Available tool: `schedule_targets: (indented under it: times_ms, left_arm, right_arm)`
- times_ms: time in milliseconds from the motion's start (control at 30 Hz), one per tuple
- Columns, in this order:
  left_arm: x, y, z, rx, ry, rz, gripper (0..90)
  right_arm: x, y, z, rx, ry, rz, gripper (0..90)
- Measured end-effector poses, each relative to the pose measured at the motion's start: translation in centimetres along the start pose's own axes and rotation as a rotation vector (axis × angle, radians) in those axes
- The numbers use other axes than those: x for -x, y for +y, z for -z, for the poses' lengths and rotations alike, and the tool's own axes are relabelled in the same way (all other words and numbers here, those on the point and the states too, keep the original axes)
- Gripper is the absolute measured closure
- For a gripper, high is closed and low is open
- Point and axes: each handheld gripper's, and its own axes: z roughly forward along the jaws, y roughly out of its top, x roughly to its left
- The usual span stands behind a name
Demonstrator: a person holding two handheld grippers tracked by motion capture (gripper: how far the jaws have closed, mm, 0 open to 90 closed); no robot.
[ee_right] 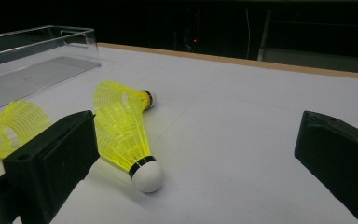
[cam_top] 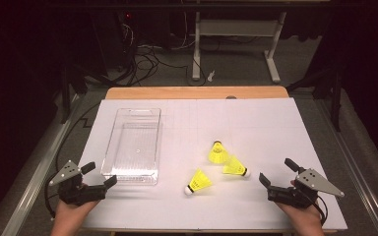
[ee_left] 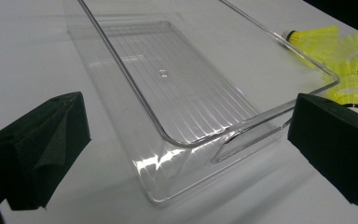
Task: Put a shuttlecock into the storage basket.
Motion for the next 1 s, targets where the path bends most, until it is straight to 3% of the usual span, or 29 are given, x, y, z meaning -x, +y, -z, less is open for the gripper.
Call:
schedule_targets:
  times_ms: [233,400,700,1000]
  left_arm:
    - [-0.1,-0.3,-0.6,-0.079,0.001,0.012,0.3]
    - [0.0,-0.4,-0.8,-0.103,0.004,0.004,0.3]
    - [0.4,-0.7,-1.5,-0.19,0.008,-0.002,0.3]
    - [0.3,-0.9,-1.7,-0.235,0.02,0.009,0.3]
  right_arm:
    - [-0.1,0.0,-0.1,-0.003,0.005,0.003,0.2]
    - [-0.1,0.0,-0.1,-0.007,0.008,0.004,0.2]
    - [-0.1,-0.1,-0.1,-0.007,0.008,0.003,0.2]
    - [-0.1,-0.1,-0.2,-0.009,0.01,0.003,0.1]
